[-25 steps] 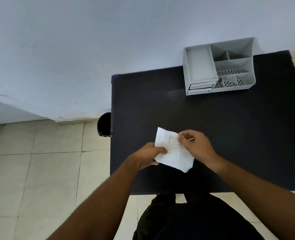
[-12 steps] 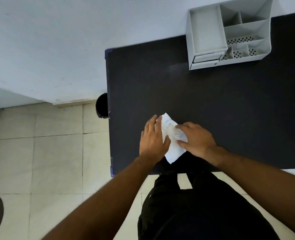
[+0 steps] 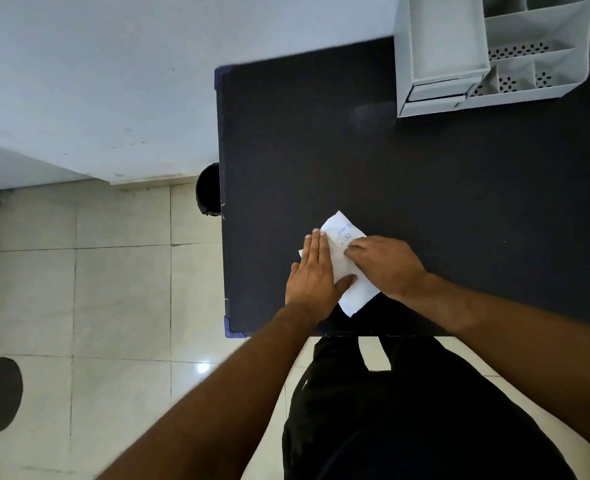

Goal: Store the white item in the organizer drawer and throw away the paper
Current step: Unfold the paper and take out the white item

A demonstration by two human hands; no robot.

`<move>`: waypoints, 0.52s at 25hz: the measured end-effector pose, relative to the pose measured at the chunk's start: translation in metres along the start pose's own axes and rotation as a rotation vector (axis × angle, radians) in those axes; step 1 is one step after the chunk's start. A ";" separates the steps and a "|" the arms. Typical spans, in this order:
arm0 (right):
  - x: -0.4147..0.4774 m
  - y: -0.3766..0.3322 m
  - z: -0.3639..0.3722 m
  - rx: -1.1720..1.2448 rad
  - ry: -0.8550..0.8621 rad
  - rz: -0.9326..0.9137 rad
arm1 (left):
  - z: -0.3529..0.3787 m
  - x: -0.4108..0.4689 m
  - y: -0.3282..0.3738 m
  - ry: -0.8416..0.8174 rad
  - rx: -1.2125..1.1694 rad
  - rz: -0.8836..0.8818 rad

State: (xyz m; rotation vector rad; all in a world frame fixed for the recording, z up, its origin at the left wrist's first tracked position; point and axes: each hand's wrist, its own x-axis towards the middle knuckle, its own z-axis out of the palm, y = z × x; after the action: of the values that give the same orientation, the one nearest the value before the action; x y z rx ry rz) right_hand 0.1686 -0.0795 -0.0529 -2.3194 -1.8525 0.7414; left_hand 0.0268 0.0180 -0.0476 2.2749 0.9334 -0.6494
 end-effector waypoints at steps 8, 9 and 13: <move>0.002 0.005 0.005 0.353 0.239 0.276 | 0.003 0.001 0.001 -0.056 0.119 0.003; 0.001 0.006 0.003 0.448 0.307 0.362 | 0.002 0.002 0.000 -0.065 0.129 0.006; 0.001 0.021 -0.005 0.961 0.402 0.803 | -0.007 0.006 -0.003 -0.095 0.169 0.042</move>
State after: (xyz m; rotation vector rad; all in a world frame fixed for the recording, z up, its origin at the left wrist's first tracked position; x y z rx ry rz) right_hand 0.1902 -0.0828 -0.0565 -2.1625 -0.2042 0.8512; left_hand 0.0303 0.0271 -0.0477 2.3810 0.8103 -0.8383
